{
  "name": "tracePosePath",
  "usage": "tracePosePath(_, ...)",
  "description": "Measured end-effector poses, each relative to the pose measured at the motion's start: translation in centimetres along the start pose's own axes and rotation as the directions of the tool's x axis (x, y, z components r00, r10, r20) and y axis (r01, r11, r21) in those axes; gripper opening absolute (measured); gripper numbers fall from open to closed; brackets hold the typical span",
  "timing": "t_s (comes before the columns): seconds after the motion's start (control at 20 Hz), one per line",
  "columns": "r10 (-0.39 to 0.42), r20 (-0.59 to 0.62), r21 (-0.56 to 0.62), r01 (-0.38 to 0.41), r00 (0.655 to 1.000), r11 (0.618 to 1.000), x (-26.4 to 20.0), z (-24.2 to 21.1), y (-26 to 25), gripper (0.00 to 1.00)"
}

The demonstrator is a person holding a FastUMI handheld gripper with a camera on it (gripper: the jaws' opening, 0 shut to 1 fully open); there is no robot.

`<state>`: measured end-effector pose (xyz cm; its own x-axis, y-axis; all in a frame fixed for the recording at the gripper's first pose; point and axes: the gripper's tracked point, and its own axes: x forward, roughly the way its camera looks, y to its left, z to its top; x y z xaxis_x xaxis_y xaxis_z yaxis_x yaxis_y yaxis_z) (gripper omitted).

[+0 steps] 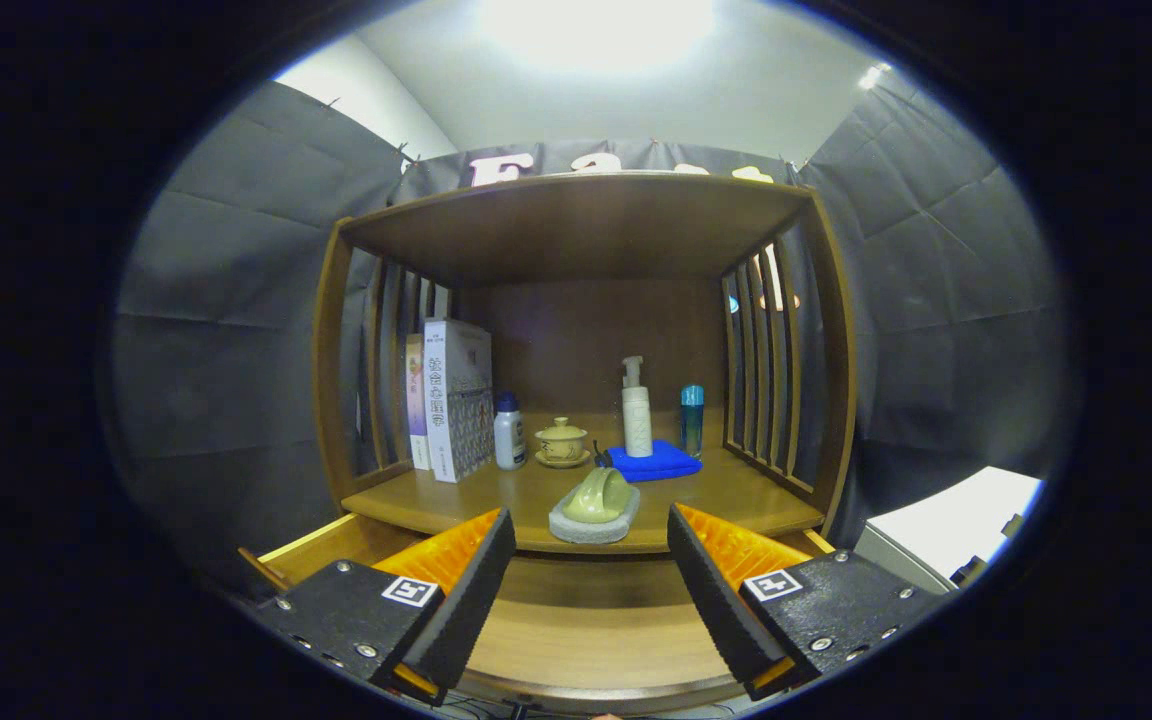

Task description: Pull open the drawer, take out the items inside it, and place them on the countertop above the cabinet.

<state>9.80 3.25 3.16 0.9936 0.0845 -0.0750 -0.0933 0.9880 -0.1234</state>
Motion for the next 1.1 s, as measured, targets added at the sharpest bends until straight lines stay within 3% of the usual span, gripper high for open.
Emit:
tracePosePath(0.7, 0.035, 0.094, -0.012, -0.034, 0.995, 0.999, -8.4, -4.5, 3.6, 0.95)
tracePosePath(1.1, 0.043, 0.043, -0.035, -0.042, 0.998, 0.999, -10.3, -10.6, 4.5, 0.96)
